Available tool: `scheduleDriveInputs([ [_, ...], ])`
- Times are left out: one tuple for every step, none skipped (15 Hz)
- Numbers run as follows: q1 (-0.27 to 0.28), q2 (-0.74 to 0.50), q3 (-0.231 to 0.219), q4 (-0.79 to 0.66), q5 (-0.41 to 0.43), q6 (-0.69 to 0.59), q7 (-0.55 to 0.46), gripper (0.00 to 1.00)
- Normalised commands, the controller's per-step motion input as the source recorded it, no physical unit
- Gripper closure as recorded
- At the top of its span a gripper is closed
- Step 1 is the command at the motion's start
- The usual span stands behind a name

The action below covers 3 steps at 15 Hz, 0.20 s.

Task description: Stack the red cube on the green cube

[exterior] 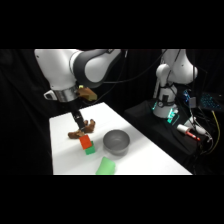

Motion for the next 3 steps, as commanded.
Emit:
scheduleDriveInputs([
  [-0.012,-0.23,0.051,0.03,0.109,-0.25,-0.19,0.0],
  [-0.019,-0.22,0.058,0.01,0.134,-0.2,-0.21,0.0],
  [-0.043,-0.2,0.081,0.0,0.191,-0.18,-0.26,0.0],
])
